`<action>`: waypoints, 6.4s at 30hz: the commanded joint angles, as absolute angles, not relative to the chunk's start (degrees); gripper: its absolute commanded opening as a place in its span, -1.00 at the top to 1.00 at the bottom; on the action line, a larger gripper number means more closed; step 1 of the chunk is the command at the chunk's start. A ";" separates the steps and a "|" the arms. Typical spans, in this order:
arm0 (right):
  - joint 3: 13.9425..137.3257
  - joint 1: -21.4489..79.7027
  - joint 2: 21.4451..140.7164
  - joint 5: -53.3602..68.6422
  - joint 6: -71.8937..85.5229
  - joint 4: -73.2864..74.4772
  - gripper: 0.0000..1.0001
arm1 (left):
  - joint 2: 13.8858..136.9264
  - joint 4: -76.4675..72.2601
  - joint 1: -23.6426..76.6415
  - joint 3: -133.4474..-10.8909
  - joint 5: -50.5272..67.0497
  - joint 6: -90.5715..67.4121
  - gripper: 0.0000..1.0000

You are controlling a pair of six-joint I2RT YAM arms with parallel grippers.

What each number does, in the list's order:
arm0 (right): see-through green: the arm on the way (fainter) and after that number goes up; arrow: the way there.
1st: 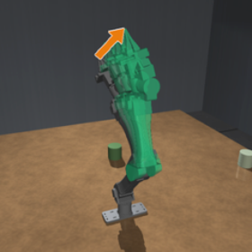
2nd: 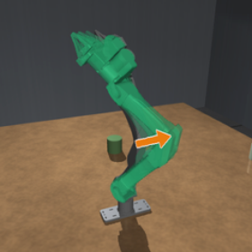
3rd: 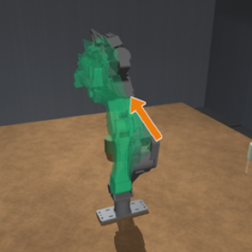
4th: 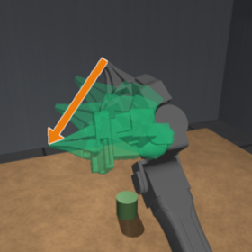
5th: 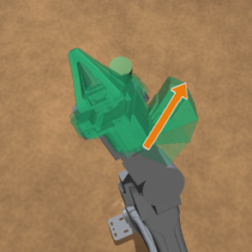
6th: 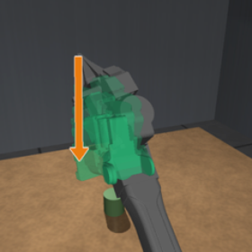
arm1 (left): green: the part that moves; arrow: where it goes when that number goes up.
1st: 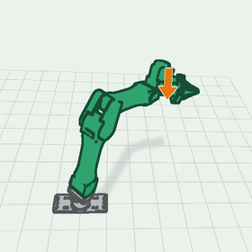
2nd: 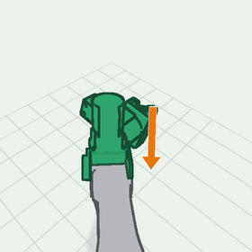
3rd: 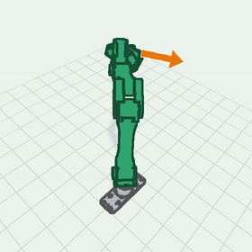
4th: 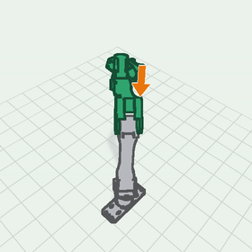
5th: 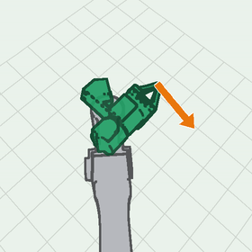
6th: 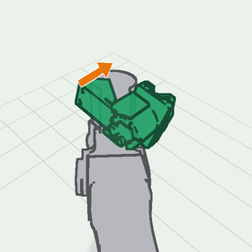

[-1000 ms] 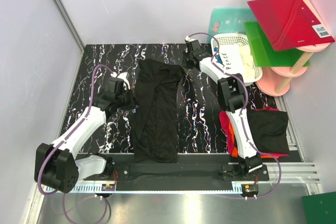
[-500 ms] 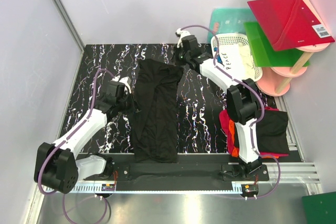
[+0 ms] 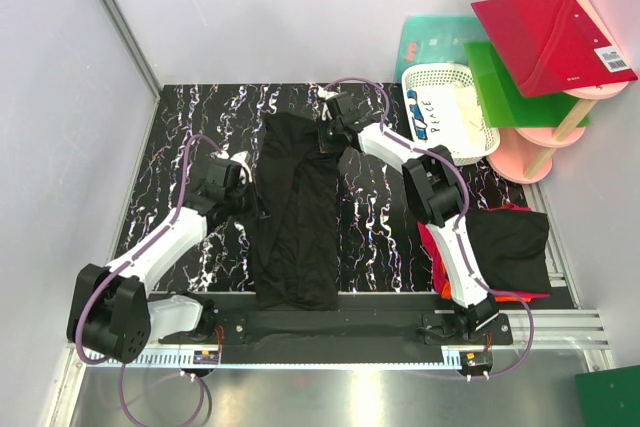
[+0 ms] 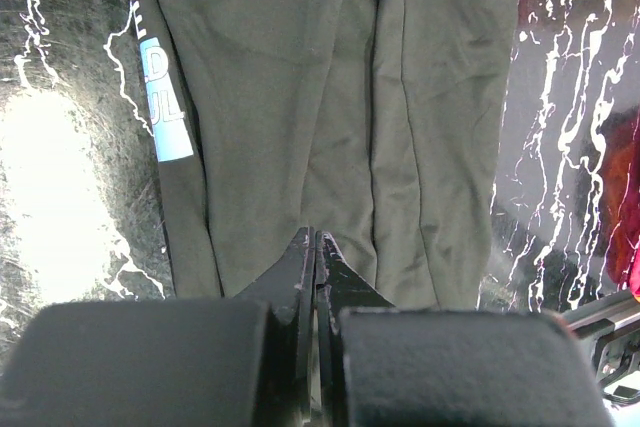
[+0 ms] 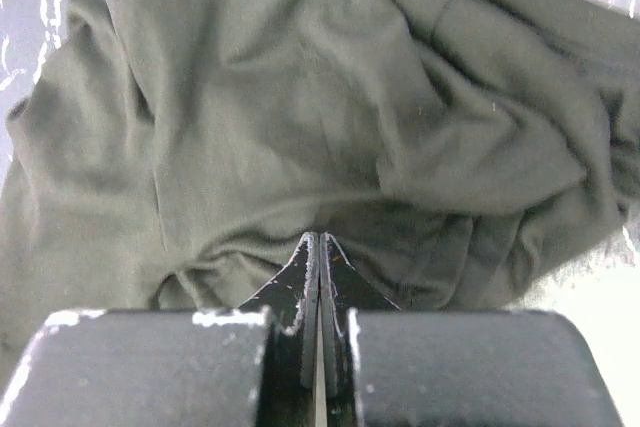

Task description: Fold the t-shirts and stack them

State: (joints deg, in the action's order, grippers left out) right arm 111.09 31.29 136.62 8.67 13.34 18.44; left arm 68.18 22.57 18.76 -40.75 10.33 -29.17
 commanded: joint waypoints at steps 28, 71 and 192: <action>154.41 25.41 159.69 0.62 13.97 29.36 1.00 | 69.52 20.66 19.16 -42.45 12.57 -30.67 1.00; 59.23 65.47 98.17 0.26 34.10 11.34 -0.36 | 44.21 29.53 20.21 -36.47 0.18 -35.95 -0.98; 64.78 50.98 107.67 9.31 47.63 -5.63 0.19 | 43.07 28.12 29.71 -24.78 -6.33 -43.24 -0.45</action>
State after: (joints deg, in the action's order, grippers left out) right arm 66.08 50.74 111.20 8.43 46.33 -6.11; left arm 43.00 30.26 29.47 -23.64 -4.54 -43.62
